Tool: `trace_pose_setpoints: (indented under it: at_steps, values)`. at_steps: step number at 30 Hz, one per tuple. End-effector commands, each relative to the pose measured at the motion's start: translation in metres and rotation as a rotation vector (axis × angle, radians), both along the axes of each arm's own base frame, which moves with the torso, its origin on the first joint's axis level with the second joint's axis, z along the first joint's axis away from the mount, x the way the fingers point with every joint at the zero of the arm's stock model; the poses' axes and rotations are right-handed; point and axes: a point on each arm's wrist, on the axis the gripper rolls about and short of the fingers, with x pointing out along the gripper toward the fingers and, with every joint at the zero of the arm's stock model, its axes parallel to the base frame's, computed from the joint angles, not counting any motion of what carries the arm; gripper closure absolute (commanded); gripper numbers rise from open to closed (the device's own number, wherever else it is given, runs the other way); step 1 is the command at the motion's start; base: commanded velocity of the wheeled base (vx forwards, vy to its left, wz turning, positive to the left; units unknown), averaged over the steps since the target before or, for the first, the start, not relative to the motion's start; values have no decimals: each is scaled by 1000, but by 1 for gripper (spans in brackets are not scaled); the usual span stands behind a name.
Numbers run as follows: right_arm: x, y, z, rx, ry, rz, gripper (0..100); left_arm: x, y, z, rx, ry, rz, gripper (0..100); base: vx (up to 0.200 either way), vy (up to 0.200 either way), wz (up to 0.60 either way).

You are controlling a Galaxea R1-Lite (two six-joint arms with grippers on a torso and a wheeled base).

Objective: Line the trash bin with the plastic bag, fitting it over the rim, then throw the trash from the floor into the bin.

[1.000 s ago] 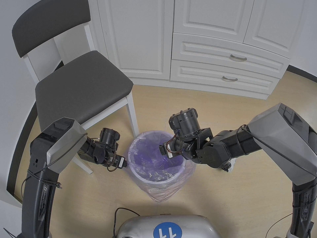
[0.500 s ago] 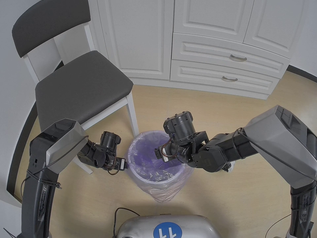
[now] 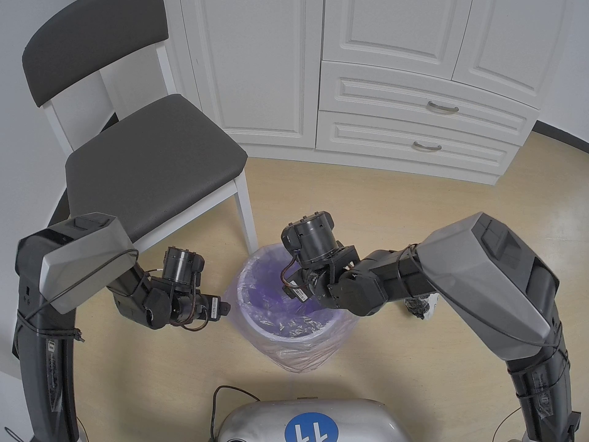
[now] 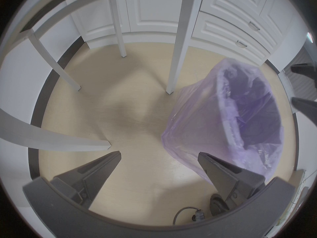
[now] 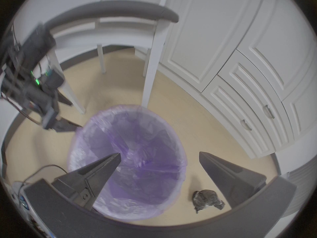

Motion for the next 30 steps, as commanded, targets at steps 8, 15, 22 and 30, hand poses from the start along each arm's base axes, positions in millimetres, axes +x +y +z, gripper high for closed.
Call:
trace_pose_setpoints:
  at_steps: [8,15,22,30]
  values:
    - [27,18,-46,-134,70,-30,0,-29,10,34,6,-112,-64,0,0,0,0]
    - [22,15,-61,-233,163,-22,0,-34,12,35,15,-176,-83,0,0,0,0]
    - [12,14,-44,-246,204,-12,0,-38,12,40,7,-187,-88,0,0,0,0]
    - [-25,17,-7,-247,365,77,0,-38,12,43,-2,-190,-98,0,0,0,0]
